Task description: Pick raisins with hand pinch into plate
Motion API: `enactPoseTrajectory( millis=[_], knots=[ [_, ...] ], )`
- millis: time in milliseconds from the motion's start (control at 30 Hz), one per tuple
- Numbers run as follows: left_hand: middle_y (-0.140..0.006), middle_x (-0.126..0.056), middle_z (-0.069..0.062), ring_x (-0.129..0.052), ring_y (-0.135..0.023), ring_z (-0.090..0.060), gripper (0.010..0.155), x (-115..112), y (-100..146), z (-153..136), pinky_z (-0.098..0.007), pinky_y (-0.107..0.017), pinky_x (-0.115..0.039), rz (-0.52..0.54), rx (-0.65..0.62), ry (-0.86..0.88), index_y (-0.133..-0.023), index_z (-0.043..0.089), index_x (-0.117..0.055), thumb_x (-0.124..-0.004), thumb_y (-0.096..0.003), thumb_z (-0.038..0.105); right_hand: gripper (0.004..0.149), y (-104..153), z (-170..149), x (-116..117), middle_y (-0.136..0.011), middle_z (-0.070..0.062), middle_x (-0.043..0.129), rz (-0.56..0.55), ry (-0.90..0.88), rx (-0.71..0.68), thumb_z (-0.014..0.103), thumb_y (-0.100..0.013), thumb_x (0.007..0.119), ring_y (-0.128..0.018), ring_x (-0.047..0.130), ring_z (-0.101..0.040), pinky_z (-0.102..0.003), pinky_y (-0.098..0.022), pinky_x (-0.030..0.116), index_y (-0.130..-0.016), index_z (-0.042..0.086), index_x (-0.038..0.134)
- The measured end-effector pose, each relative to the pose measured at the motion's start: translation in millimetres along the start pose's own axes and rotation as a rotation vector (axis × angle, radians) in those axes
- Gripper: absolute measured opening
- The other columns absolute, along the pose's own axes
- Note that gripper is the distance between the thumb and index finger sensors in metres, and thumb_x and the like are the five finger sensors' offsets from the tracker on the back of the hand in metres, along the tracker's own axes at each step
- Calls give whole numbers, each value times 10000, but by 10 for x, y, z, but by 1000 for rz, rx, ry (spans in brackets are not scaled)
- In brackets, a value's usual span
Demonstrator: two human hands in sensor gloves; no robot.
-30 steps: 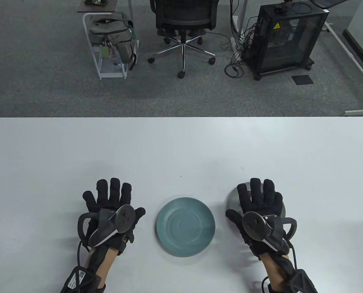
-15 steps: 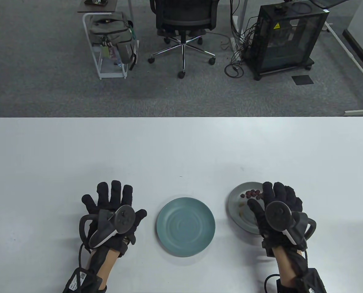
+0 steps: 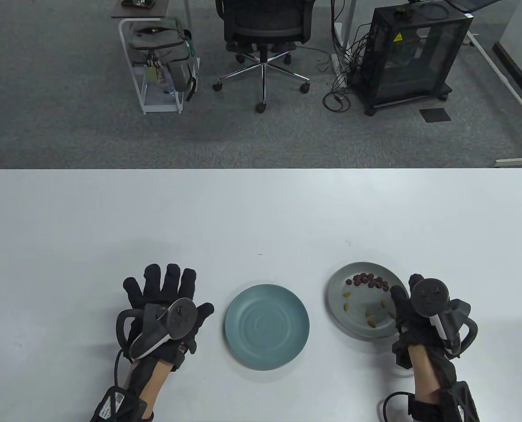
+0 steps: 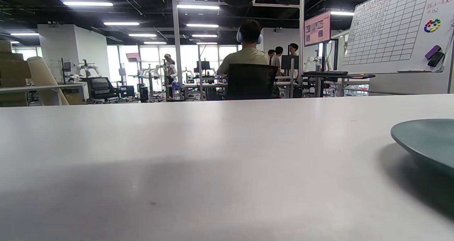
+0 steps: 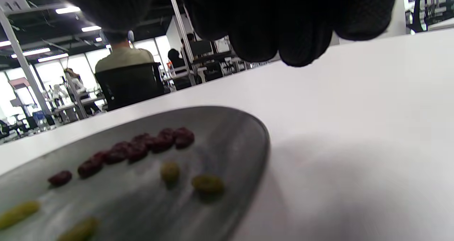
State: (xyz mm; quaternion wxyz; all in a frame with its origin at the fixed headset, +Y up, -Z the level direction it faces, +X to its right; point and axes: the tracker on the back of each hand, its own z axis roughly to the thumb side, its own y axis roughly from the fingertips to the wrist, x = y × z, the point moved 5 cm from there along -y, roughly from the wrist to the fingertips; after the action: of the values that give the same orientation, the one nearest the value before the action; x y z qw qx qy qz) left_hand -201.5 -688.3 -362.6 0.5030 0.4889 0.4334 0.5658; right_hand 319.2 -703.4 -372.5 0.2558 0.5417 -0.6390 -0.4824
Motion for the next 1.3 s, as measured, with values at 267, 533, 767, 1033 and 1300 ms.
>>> enactPoseTrajectory(
  millis=[267,533,767,1033,1300],
  knots=[
    [-1115,-643,-122,-583,-983,-524,797,-36,-19,-12,-761,-684,-360,-20,0,30,-1067,237,-580,-512,-447,734,656,-130,-175,169,-801,-133,922,86,79,142,514,-440,844,-487,981,-283,-433,-383,858,-958,133,716],
    [-1023,-771,-134,-788,-823,-454,748,14,-18,-7,-672,-630,-547,28,4,44,-1012,194,-668,-580,-463,695,658,-208,-278,293,-736,-133,969,138,42,218,488,-427,883,-340,1013,-214,-384,-267,888,-930,82,758],
    [-868,-902,-118,-873,-714,-429,672,33,-26,-50,-659,-602,-598,51,30,63,-907,180,-789,-624,-468,661,609,-257,-274,374,-695,-121,977,150,60,238,480,-426,894,-323,1012,-195,-376,-258,889,-893,98,809],
    [-836,-916,-118,-874,-703,-429,677,4,-28,-33,-659,-600,-597,35,26,80,-908,173,-793,-618,-470,658,586,-277,-274,407,-641,-116,972,143,49,256,460,-411,932,-313,1007,-183,-375,-250,888,-860,95,837],
    [-840,-916,-127,-871,-705,-437,680,-42,-43,-33,-665,-598,-592,6,23,89,-908,168,-798,-617,-470,655,532,-296,-389,441,-545,-83,1009,155,-89,310,403,-398,962,-240,1019,-148,-358,-217,904,-815,84,873]
  ],
)
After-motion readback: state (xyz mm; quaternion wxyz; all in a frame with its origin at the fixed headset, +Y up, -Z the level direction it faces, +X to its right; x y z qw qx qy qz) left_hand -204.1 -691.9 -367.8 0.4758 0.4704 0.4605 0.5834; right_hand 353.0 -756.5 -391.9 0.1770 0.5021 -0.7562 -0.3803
